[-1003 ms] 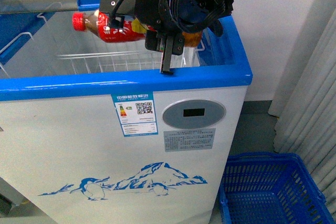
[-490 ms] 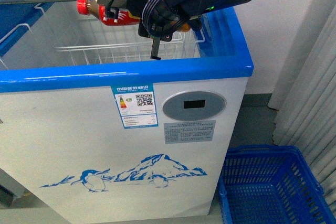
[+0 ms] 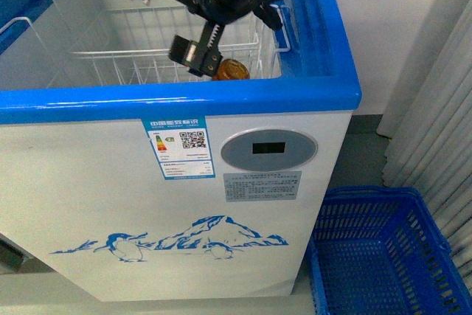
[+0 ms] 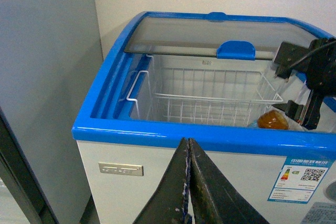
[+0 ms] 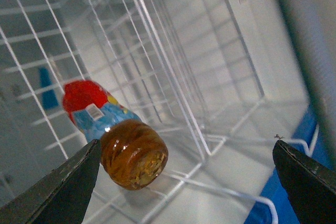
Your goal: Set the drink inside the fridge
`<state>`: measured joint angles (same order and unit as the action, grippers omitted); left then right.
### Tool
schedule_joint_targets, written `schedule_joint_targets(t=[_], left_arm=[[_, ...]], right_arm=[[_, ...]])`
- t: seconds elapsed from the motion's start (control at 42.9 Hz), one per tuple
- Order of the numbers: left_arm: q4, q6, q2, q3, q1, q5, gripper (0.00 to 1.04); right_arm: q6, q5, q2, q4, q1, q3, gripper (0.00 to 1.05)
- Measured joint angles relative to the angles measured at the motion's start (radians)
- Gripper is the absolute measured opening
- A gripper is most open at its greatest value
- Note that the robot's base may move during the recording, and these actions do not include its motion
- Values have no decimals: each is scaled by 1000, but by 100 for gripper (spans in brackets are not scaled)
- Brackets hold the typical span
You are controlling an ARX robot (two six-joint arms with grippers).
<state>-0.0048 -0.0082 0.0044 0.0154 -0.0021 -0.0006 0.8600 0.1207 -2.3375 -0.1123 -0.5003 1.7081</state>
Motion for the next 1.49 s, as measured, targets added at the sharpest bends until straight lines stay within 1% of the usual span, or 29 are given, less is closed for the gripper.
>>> schedule_joint_targets(t=[0.07, 0.14, 0.187, 0.28, 0.35, 0.396, 0.42, 0.466, 0.583, 0.653, 0.746, 0.84, 0.933, 0.979, 1.026, 1.049, 1.073, 1.119, 1.143, 1.189, 1.213, 1.236, 1.259, 1.306, 1.376, 1.422, 1.446, 1.469, 1.492], left_arm=[[0, 0, 0, 0, 0, 0, 3], [0, 0, 0, 0, 0, 0, 3], [0, 0, 0, 0, 0, 0, 3], [0, 0, 0, 0, 0, 0, 3], [0, 0, 0, 0, 0, 0, 3], [0, 0, 0, 0, 0, 0, 3], [0, 0, 0, 0, 0, 0, 3], [0, 0, 0, 0, 0, 0, 3], [0, 0, 0, 0, 0, 0, 3], [0, 0, 0, 0, 0, 0, 3], [0, 0, 0, 0, 0, 0, 3], [0, 0, 0, 0, 0, 0, 3], [0, 0, 0, 0, 0, 0, 3], [0, 0, 0, 0, 0, 0, 3], [0, 0, 0, 0, 0, 0, 3], [0, 0, 0, 0, 0, 0, 3], [0, 0, 0, 0, 0, 0, 3], [0, 0, 0, 0, 0, 0, 3], [0, 0, 0, 0, 0, 0, 3], [0, 0, 0, 0, 0, 0, 3], [0, 0, 0, 0, 0, 0, 3], [0, 0, 0, 0, 0, 0, 3], [0, 0, 0, 0, 0, 0, 3], [0, 0, 0, 0, 0, 0, 3], [0, 0, 0, 0, 0, 1, 3], [0, 0, 0, 0, 0, 0, 3], [0, 0, 0, 0, 0, 0, 3], [0, 0, 0, 0, 0, 0, 3], [0, 0, 0, 0, 0, 0, 3]], right_arm=[[-60, -98, 81, 58, -4, -29, 98], [-117, -164, 162, 103, -2, -62, 98], [-145, -178, 204, 106, 4, -84, 98], [-220, -162, 290, 80, 28, -133, 98], [-285, -101, 355, 45, 54, -179, 98], [-335, -38, 394, 43, 70, -200, 98], [-373, 15, 425, 62, 82, -212, 98], [-451, 74, 471, 88, 98, -239, 98], [-624, 164, 617, 158, 135, -349, 98], [-742, 231, 756, 220, 153, -463, 98], [-859, 247, 951, 348, 171, -616, 98], [-926, 254, 1141, 421, 176, -756, 98], [-991, 272, 1413, 549, 145, -906, 98], [-1028, 290, 1548, 631, 105, -956, 98], [-1049, 335, 1649, 700, 56, -985, 98], [-1054, 366, 1693, 723, 37, -998, 98], [-1060, 365, 1735, 734, 27, -1012, 98], [-1038, 340, 1820, 667, 35, -1059, 94], [-1019, 317, 1878, 568, 57, -1105, 90], [-975, 259, 1953, 441, 91, -1169, 84], [-947, 218, 2013, 331, 134, -1234, 78], [-929, 192, 2051, 272, 169, -1286, 73], [-921, 179, 2066, 236, 186, -1310, 70], [-899, 134, 2102, 190, 237, -1381, 61], [-883, 73, 2128, 175, 290, -1458, 45], [-874, 48, 2150, 165, 316, -1486, 35], [-873, 42, 2157, 162, 325, -1492, 31], [-870, 21, 2167, 159, 345, -1500, 26], [-870, -23, 2175, 159, 370, -1505, 23]])
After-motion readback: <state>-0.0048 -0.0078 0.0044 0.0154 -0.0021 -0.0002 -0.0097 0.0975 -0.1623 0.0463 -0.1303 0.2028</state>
